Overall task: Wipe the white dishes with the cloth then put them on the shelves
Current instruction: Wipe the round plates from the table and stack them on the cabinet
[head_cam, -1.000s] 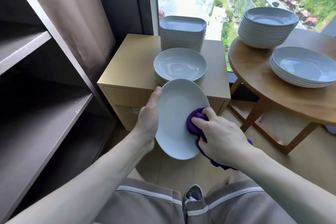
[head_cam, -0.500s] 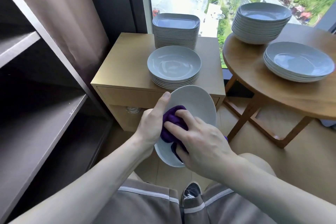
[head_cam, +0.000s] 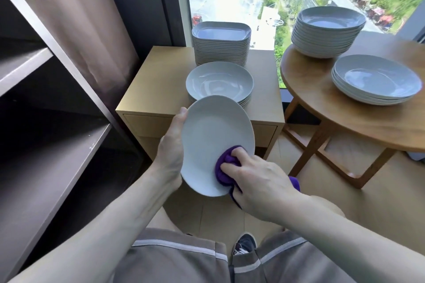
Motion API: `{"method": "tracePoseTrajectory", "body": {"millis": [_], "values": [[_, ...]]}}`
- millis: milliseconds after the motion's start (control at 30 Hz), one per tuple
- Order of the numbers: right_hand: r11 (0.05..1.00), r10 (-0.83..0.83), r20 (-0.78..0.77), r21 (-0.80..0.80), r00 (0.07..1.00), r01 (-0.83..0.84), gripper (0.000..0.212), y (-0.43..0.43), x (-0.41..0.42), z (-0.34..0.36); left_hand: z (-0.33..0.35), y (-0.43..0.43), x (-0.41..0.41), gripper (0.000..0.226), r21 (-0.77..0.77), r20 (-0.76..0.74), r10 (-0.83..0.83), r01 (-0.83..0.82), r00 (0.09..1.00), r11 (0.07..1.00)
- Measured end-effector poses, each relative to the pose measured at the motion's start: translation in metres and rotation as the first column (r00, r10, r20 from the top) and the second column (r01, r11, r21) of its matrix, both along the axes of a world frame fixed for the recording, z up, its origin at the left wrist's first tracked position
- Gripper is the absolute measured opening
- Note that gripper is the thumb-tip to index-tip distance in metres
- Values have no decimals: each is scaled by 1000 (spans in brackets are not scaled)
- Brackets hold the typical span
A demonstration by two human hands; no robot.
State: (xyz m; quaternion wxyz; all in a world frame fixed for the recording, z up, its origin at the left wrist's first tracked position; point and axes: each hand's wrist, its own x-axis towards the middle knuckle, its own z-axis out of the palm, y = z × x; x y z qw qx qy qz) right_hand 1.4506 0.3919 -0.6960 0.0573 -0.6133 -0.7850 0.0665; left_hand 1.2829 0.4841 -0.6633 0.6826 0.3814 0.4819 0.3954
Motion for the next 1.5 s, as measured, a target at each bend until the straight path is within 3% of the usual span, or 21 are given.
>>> {"method": "tracePoseTrajectory", "body": {"millis": [133,200,333,467,867,1067,1267,1400,1500], "values": [[990,137,-26,-11,990,-138,41,-12,-20,6,-4,-5,6,74,-24,16,-8,8,1000,1000],[985,162,-15,58,987,-161,38,-12,-26,16,-8,-12,12,74,-51,7,-14,14,1000,999],[959,77,-52,276,996,-60,38,-4,-19,26,-21,-22,22,57,-120,5,-105,104,995,987],[926,-42,-36,375,998,52,42,10,-2,29,-23,-22,24,54,-89,43,-198,201,979,976],[945,-318,180,146,931,294,45,26,27,18,-14,-16,18,68,-28,-10,-107,107,994,994],[986,-164,196,17,967,164,42,6,7,6,0,-7,9,77,6,21,-14,13,1000,1000],[996,54,20,-66,998,-53,31,-10,-19,15,-1,-11,12,81,1,58,5,-5,998,1000],[994,103,-67,42,992,-100,37,-8,-23,28,-8,-18,18,77,-35,72,-17,19,997,999],[979,36,-122,205,992,-11,41,-2,-18,33,-12,-25,22,67,-53,74,-108,112,991,992]]}}
